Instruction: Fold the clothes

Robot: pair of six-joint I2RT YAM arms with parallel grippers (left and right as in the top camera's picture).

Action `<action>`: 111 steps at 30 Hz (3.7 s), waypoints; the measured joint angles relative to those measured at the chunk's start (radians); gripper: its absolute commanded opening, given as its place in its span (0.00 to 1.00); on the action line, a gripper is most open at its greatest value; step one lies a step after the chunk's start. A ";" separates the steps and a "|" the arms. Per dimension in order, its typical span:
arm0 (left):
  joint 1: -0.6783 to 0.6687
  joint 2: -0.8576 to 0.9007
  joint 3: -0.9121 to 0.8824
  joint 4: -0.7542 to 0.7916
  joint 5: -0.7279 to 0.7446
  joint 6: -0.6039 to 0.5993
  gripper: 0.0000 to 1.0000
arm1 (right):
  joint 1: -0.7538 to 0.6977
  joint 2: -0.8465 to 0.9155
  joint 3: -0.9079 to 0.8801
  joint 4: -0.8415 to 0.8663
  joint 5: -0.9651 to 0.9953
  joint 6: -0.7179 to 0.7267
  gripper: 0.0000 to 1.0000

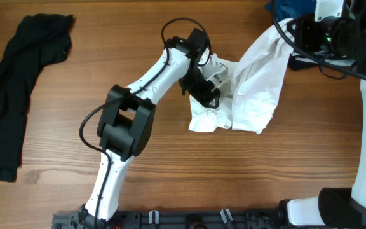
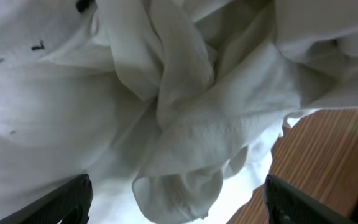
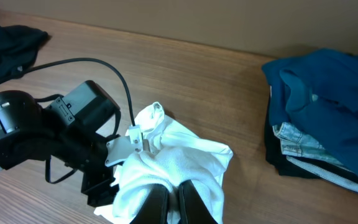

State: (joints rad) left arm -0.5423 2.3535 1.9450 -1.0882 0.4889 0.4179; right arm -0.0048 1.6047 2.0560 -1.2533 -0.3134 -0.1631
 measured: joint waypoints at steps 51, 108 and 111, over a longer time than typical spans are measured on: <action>0.432 -0.514 0.078 0.192 -0.335 -0.483 0.04 | 0.000 0.031 0.000 0.172 0.000 -0.004 0.04; 0.800 -0.466 0.392 -0.329 -0.357 -0.459 0.04 | 0.019 0.407 0.203 0.079 -0.158 -0.146 0.04; 0.800 -0.467 0.392 -0.494 -0.357 -0.502 0.04 | 0.019 0.407 0.203 -0.111 -0.171 -0.146 0.04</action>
State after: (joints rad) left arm 0.2573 1.8870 2.3371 -1.5818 0.1318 -0.0845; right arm 0.0143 2.0121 2.2589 -1.3643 -0.4843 -0.3088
